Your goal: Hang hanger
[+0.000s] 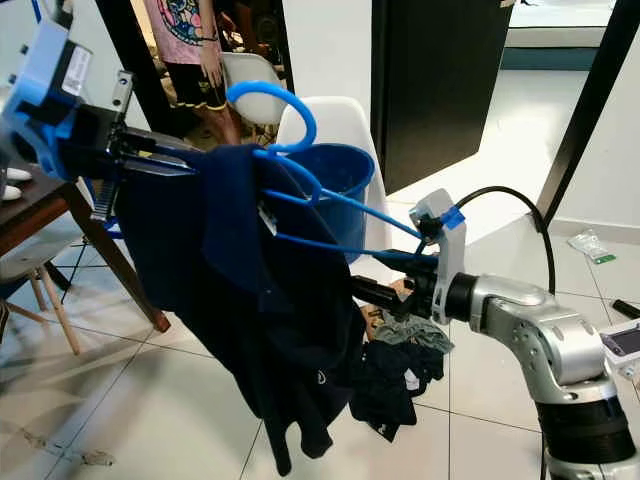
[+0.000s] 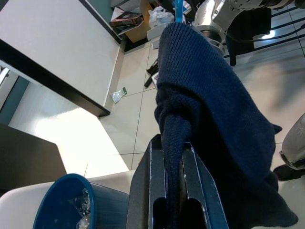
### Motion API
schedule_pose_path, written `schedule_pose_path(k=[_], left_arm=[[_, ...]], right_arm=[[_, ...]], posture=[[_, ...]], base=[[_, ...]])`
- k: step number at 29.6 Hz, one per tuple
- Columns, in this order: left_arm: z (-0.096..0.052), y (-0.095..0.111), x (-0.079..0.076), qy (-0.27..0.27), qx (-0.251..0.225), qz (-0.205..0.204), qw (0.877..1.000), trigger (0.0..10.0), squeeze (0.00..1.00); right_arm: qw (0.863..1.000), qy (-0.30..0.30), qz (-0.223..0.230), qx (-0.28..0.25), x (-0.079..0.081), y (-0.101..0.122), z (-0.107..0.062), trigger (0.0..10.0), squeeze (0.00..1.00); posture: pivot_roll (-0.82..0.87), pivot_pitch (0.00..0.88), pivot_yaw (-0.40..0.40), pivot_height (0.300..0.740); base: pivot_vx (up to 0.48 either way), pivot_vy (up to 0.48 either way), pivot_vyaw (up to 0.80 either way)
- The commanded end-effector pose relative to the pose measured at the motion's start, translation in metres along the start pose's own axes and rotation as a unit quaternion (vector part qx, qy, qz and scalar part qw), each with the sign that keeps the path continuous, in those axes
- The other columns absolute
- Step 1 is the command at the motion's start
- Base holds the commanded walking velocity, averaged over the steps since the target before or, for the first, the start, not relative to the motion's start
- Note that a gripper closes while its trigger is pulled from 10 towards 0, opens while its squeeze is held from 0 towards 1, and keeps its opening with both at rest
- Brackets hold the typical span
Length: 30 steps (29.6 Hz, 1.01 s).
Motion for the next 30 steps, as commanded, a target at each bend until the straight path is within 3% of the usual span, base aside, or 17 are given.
schedule_pose_path(k=[1,7,8,13,19,22,25,27,29,30], left_arm=[[0.002,0.018,0.012,0.02,-0.047,0.027,0.998,0.0,0.0],[0.004,0.02,0.014,0.028,-0.054,0.031,0.998,0.0,0.0],[0.005,0.021,0.015,0.032,-0.056,0.032,0.997,0.0,0.0],[0.005,0.022,0.016,0.034,-0.057,0.034,0.997,0.0,0.0],[-0.004,0.021,0.019,0.045,-0.045,0.036,0.997,0.0,0.0],[-0.004,0.021,0.019,0.045,-0.045,0.036,0.997,0.0,0.0],[-0.011,0.017,0.017,0.053,-0.035,0.029,0.998,0.0,0.0],[-0.011,0.017,0.017,0.053,-0.035,0.029,0.998,0.0,0.0],[-0.017,0.014,0.015,0.062,-0.029,0.02,0.997,0.0,0.0],[-0.017,0.014,0.015,0.062,-0.029,0.02,0.997,0.0,0.0]], right_arm=[[0.999,0.045,-0.001,0.018,0.018,-0.002,0.011,10.0,0.0],[0.998,0.055,0.006,0.036,0.025,-0.007,0.011,10.0,0.0],[0.998,0.05,0.009,0.041,0.024,-0.01,0.012,0.2,0.0],[0.998,0.04,0.014,0.041,0.022,-0.011,0.014,0.0,0.0],[0.999,-0.016,0.032,0.01,0.001,0.0,0.009,0.0,0.0],[0.999,-0.016,0.032,0.01,0.001,0.0,0.009,0.0,0.0],[0.996,-0.062,0.052,-0.037,-0.018,0.013,0.003,0.0,0.0],[0.996,-0.062,0.052,-0.037,-0.018,0.013,0.003,0.0,0.0],[0.987,-0.103,0.08,-0.089,-0.035,0.028,-0.006,0.0,0.0],[0.987,-0.103,0.08,-0.089,-0.035,0.028,-0.006,0.0,0.0]], posture=[[-0.07,0.0,0.076,0.74],[-0.07,0.0,0.079,0.74],[-0.07,0.0,0.079,0.74],[-0.07,0.0,0.08,0.74],[-0.07,0.0,0.079,0.74],[-0.07,0.0,0.079,0.74],[-0.07,0.0,0.078,0.74],[-0.07,0.0,0.078,0.74],[-0.07,0.0,0.076,0.74],[-0.07,0.0,0.076,0.74]], base=[[0.0,0.0,0.0],[0.0,0.0,0.0],[0.0,0.0,0.0],[0.0,0.0,0.0],[0.0,0.0,0.0],[0.0,0.0,0.0],[0.0,0.0,0.0],[0.0,0.0,0.0],[0.0,0.0,0.0],[0.0,0.0,0.0]])
Point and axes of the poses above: a point about 5 cm out from each wrist's last joint towards the gripper, its own z axis pointing out of the wrist towards the gripper, its own y axis along the axis of the wrist's last joint, x = y × z, the point moved 2 cm from there along z, pointing out of the wrist towards the gripper, and after that the axes turned 9 degrees about z, right-handed, at the moved point
